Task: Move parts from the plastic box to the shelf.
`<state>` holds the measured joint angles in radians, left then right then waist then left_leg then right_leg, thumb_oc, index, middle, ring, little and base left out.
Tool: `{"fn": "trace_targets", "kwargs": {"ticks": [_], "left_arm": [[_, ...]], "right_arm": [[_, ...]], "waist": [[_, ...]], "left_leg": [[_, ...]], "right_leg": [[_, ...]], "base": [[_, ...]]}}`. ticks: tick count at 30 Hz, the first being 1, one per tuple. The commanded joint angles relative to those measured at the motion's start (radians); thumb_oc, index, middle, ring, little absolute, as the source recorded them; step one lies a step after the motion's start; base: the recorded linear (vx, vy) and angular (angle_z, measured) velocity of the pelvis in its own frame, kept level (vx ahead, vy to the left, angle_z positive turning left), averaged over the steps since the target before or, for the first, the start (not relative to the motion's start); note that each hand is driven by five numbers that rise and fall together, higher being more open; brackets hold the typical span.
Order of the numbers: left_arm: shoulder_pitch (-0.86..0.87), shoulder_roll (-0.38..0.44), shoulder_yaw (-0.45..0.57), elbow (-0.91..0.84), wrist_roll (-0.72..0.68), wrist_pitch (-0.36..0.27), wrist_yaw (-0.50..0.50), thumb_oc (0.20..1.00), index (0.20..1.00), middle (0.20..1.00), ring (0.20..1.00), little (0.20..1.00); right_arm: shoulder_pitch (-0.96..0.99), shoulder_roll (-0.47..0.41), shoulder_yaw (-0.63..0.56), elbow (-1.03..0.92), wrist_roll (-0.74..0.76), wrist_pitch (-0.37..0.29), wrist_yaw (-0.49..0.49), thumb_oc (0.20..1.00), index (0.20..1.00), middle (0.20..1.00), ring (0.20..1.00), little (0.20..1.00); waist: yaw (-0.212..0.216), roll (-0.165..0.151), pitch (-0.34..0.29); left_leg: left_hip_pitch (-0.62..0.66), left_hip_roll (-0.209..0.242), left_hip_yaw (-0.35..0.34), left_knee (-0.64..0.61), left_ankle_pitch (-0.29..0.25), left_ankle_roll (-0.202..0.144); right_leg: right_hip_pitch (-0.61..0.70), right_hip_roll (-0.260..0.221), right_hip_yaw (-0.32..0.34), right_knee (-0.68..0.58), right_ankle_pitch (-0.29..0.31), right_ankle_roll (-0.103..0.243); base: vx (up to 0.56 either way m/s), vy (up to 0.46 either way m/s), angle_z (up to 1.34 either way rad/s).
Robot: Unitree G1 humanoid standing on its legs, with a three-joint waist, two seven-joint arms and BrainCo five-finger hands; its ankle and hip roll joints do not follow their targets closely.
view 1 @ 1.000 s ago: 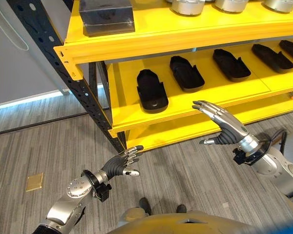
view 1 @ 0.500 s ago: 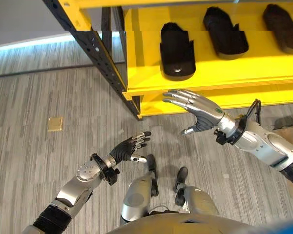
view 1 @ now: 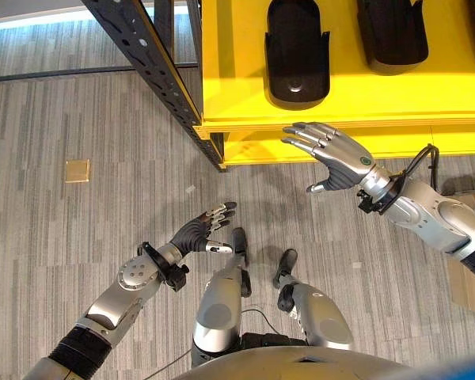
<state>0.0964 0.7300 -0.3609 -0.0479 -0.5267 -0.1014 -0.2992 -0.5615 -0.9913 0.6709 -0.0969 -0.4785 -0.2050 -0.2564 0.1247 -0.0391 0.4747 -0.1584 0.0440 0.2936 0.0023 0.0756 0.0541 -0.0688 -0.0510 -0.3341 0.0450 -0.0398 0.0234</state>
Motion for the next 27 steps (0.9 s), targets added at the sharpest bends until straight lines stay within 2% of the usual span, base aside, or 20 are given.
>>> {"fn": "trace_targets", "kwargs": {"ticks": [1,5,11,27], "left_arm": [[0.054,0.003,0.020,-0.022,0.005,-0.059,0.001,1.000,1.000,1.000,1.000,1.000],[0.053,-0.002,0.020,-0.032,0.011,-0.055,0.004,1.000,1.000,1.000,1.000,1.000],[0.046,-0.011,0.020,-0.034,0.020,-0.058,0.006,1.000,1.000,1.000,1.000,1.000],[0.034,-0.024,0.020,-0.023,0.032,-0.056,-0.001,1.000,1.000,1.000,1.000,1.000]], "right_arm": [[-0.005,-0.036,-0.035,-0.064,-0.054,0.039,-0.111,1.000,1.000,1.000,1.000,1.000],[0.034,-0.025,-0.085,-0.065,-0.103,0.046,-0.161,1.000,1.000,1.000,1.000,1.000],[0.044,-0.015,-0.111,-0.050,-0.085,0.052,-0.110,1.000,1.000,1.000,1.000,1.000],[-0.037,-0.010,-0.059,0.040,-0.076,0.089,-0.042,1.000,1.000,1.000,1.000,1.000]], "waist": [[0.001,0.008,-0.027],[-0.009,0.010,-0.020],[-0.015,0.012,-0.012],[0.007,0.022,0.003]], "left_leg": [[0.020,0.039,-0.049,0.035,-0.004,-0.080],[0.017,0.040,-0.042,0.040,-0.008,-0.080],[0.017,0.039,-0.037,0.045,-0.013,-0.081],[0.008,0.037,-0.042,0.060,-0.015,-0.082]], "right_leg": [[-0.035,0.019,0.026,0.103,-0.003,0.042],[-0.039,0.020,0.034,0.105,-0.005,0.042],[-0.042,0.018,0.043,0.105,-0.006,0.044],[-0.048,0.009,0.021,0.132,-0.017,0.040]], "base": [[0.00,0.000,0.00],[0.00,0.003,-0.02],[0.00,0.004,-0.05],[0.00,0.000,0.00]]}}
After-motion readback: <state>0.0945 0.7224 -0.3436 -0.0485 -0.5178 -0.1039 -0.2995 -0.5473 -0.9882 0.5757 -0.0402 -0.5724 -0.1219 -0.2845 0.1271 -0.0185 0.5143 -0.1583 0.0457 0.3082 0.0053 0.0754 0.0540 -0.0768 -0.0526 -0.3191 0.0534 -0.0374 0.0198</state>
